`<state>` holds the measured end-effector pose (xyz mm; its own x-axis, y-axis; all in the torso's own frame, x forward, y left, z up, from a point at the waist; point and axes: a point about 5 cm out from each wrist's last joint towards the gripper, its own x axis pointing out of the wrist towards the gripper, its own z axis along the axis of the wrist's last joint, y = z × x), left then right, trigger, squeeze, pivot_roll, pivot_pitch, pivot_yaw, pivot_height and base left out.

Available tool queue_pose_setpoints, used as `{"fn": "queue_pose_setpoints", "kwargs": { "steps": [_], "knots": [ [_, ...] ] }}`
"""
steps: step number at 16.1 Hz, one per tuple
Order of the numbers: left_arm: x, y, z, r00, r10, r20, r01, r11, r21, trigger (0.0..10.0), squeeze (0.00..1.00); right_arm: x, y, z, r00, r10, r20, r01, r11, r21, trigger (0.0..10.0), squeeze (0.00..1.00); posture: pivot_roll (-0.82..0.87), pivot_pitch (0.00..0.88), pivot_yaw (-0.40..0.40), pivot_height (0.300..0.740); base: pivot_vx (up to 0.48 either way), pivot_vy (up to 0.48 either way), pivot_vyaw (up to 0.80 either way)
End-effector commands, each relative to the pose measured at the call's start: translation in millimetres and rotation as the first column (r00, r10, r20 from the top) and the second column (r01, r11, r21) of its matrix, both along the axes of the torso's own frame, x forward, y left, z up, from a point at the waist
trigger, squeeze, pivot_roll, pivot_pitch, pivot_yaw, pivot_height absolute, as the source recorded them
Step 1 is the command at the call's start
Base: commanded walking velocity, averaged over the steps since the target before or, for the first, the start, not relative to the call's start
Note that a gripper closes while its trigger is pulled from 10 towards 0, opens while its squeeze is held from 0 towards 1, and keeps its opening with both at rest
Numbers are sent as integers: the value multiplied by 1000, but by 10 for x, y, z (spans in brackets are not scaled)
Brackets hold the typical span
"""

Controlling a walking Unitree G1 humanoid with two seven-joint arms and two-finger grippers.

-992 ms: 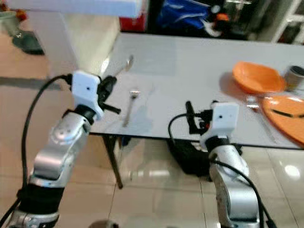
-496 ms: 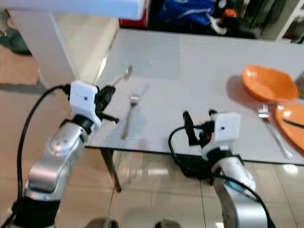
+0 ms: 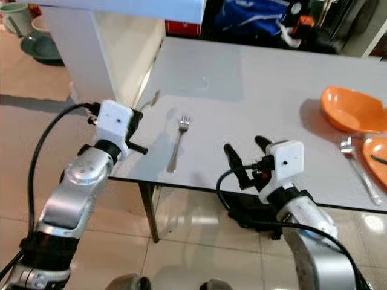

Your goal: Setting the table

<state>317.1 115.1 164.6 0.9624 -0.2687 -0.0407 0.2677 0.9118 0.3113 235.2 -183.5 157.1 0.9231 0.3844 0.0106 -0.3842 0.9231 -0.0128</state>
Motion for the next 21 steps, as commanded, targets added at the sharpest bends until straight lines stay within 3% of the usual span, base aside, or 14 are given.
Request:
{"fn": "queue_pose_setpoints", "kwargs": {
  "steps": [1, 3, 4, 7, 13, 14, 17, 21],
  "knots": [
    [54, -69, 28, 999, -31, 26, 29, 997, 65, 10000, 0, 36, -18, 32, 999, 42, 4, -42, 999, 23, 10000, 0, 32, 32, -58, 740, 0, 0, 0],
    [166, -89, -22, 999, -26, 33, 19, 982, 187, 10000, 0, 73, 28, 15, 990, 137, -19, -137, 991, 2, 10000, 0, 27, 20, -64, 740, 0, 0, 0],
    [223, -188, -57, 994, -84, 75, 58, 953, 296, 10000, 0, 82, 60, 22, 987, 162, -13, -162, 987, -14, 10000, 0, 13, 19, -69, 740, 0, 0, 0],
    [269, -285, -84, 977, -168, 131, 92, 889, 449, 10000, 0, 27, 77, 60, 982, 190, -6, -190, 982, -14, 10000, 0, -26, 39, -64, 740, 0, 0, 0],
    [207, -348, -157, 947, -275, 165, 136, 812, 568, 10000, 0, -118, -40, 55, 981, 189, -35, -190, 982, -12, 10000, 0, -56, 69, -53, 740, 0, 0, 0],
    [166, -377, -236, 943, -297, 148, 152, 782, 605, 10000, 0, -135, -34, 52, 982, 182, -38, -183, 983, -9, 10000, 0, -57, 74, -54, 740, 0, 0, 0],
    [175, -341, -334, 954, -283, 101, 152, 744, 650, 10000, 0, -143, -16, 56, 982, 184, -38, -184, 983, -2, 10000, 0, -52, 72, -57, 740, 0, 0, 0],
    [226, -253, -310, 966, -236, 109, 104, 736, 669, 10000, 0, -142, 13, 65, 980, 195, -39, -195, 981, 0, 10000, 0, -52, 76, -72, 740, 0, 0, 0]
  ]
}}
